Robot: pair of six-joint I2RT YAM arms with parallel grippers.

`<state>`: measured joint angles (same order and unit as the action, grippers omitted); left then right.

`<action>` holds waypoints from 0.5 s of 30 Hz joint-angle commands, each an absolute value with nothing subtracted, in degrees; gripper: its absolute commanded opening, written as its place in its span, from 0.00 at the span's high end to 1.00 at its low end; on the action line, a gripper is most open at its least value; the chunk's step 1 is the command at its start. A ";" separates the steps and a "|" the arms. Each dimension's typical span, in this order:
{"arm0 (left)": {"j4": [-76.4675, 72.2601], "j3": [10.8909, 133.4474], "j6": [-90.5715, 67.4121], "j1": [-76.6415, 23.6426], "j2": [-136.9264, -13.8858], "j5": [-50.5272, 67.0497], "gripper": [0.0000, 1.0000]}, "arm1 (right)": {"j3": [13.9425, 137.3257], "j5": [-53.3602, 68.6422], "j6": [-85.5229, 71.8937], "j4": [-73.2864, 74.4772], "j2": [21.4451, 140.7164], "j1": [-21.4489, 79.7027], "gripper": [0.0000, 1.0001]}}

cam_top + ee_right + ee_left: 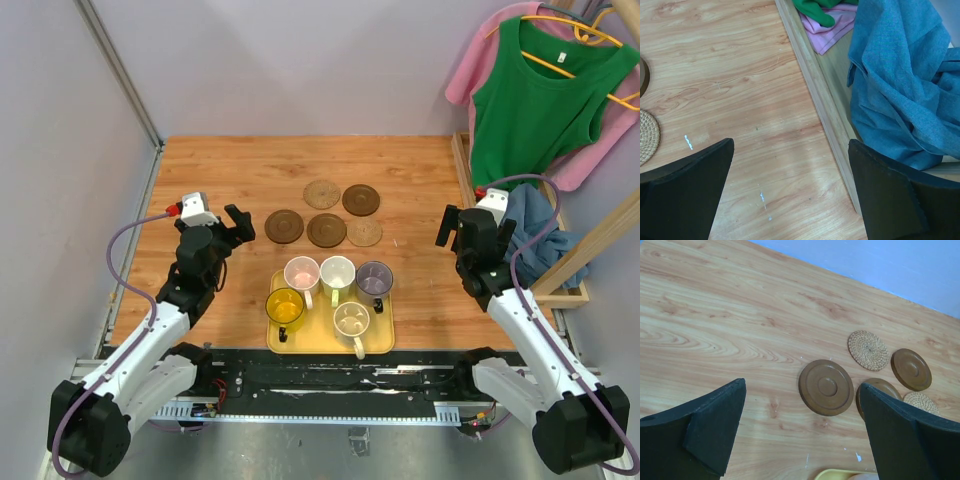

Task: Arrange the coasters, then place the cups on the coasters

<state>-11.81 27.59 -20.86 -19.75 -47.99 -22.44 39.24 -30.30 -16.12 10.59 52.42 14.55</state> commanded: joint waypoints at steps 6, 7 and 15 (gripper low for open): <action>-12.38 27.56 -21.01 -19.92 -48.35 -23.85 0.00 | 40.91 -33.03 -17.57 11.60 52.99 14.95 0.02; -12.35 27.52 -21.02 -19.93 -48.34 -23.87 0.00 | 40.95 -32.89 -17.54 11.60 53.00 14.94 0.02; -12.30 27.52 -21.19 -19.94 -48.59 -24.16 0.00 | 41.08 -32.85 -17.63 11.87 53.20 14.96 0.02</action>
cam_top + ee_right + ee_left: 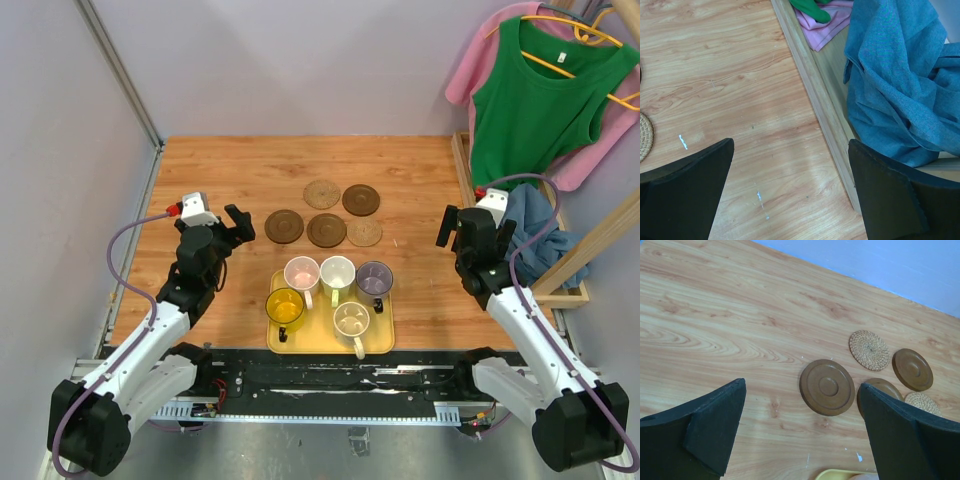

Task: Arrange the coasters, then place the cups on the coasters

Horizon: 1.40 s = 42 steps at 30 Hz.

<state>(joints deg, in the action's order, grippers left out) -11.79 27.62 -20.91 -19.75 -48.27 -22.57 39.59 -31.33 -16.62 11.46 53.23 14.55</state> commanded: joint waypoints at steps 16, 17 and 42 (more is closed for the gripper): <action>-15.64 29.76 -21.42 -19.89 -55.89 -23.34 0.00 | 43.95 -32.04 -17.44 11.55 58.63 14.95 0.02; -16.11 29.83 -21.41 -19.89 -56.78 -23.34 0.00 | 44.18 -31.59 -17.27 11.18 59.06 15.01 0.02; -24.25 38.75 -21.89 -19.88 -84.86 -13.20 0.22 | 63.74 -4.29 -14.21 5.82 90.27 18.80 0.62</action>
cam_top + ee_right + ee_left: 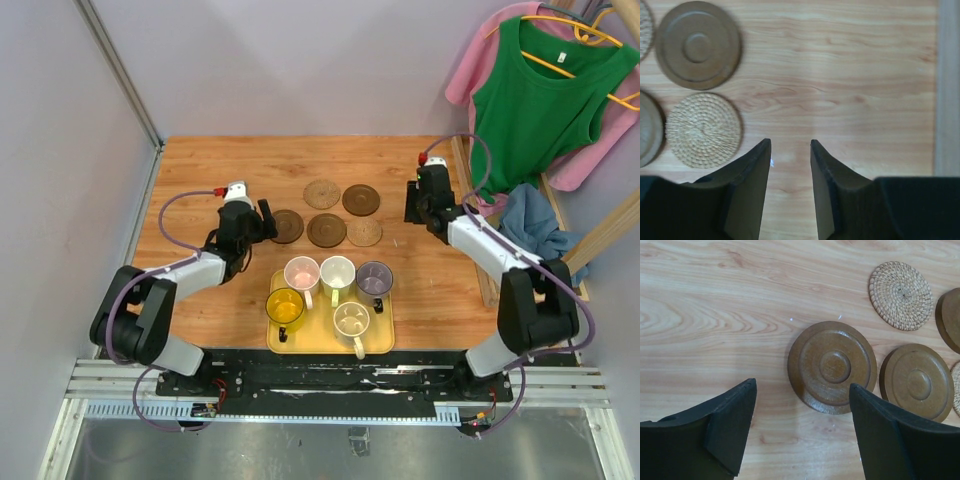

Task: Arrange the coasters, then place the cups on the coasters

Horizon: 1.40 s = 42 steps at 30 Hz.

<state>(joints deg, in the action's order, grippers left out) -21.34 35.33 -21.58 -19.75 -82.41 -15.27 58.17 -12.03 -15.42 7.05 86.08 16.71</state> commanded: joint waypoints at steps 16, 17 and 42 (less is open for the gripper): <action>-27.08 51.04 -19.20 -19.84 -95.78 -4.03 0.99 | 76.89 7.79 -15.30 9.49 106.90 22.87 0.89; -26.39 53.72 -18.58 -19.94 -97.67 -2.06 1.00 | 76.72 8.29 -15.57 9.48 107.28 23.04 0.92; 3.02 96.53 -18.53 -19.97 -131.96 25.92 0.99 | 70.99 10.60 -21.93 10.94 110.35 25.40 0.99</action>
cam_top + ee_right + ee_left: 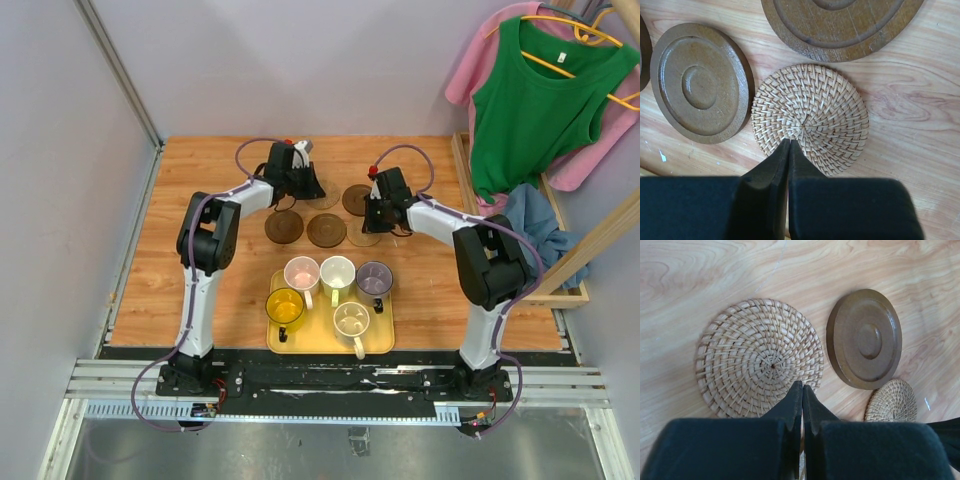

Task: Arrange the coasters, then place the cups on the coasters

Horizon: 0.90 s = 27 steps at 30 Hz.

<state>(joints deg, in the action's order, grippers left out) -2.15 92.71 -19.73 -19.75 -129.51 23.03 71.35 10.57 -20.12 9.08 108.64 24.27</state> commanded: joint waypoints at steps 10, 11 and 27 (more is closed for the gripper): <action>17.02 105.72 -17.56 -19.91 -137.14 14.15 1.00 | 72.17 6.07 -22.32 15.93 112.14 25.32 0.99; 17.93 106.45 -17.50 -19.91 -137.53 13.19 1.00 | 72.38 5.37 -22.36 16.54 112.29 25.31 0.99; 17.55 97.53 -18.81 -12.66 -131.91 4.76 1.00 | 70.80 -7.09 -26.17 24.22 109.78 16.58 0.99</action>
<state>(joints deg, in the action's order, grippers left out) 13.80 102.94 -19.14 -17.15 -133.62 10.90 72.27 0.56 -24.86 16.99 109.67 20.95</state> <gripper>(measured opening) 0.011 0.011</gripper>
